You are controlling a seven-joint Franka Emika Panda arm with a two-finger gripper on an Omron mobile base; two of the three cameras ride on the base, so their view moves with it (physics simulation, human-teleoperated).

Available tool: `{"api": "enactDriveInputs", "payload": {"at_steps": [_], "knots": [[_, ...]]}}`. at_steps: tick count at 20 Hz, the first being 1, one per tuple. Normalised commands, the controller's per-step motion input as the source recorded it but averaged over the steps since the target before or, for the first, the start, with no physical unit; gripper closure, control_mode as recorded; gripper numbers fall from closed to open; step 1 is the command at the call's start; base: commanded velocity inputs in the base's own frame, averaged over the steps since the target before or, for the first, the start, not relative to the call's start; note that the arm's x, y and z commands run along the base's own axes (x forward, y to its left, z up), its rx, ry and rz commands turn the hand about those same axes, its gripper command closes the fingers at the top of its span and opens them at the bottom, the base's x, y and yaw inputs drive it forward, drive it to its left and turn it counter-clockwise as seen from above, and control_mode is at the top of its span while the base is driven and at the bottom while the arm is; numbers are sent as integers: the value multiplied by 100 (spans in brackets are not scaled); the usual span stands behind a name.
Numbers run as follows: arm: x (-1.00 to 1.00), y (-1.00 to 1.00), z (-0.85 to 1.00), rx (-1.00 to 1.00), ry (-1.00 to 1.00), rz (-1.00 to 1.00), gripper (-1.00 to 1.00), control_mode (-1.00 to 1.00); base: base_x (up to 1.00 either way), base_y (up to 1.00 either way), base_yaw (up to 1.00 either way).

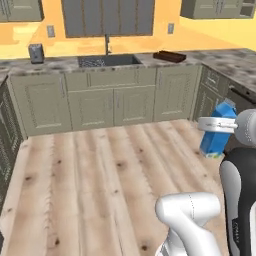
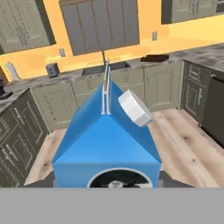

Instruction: Take out the milk from the fridge and place it on the tray on the counter. Then take the sugar cube near the tray and place it in the tray.

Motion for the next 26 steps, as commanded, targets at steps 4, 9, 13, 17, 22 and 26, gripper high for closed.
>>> {"api": "enactDriveInputs", "payload": {"at_steps": [4,9,13,17,22,26], "knots": [[0,0,0,0,0,0,100,100,100,0,-33],[0,0,0,0,0,0,100,100,100,1,-23],[0,0,0,0,0,0,100,100,100,9,-16],[0,0,0,0,0,0,100,100,100,-14,-9],[0,0,0,0,0,0,100,100,100,-41,-8],[0,0,0,0,0,0,100,100,100,-68,-5]]}}
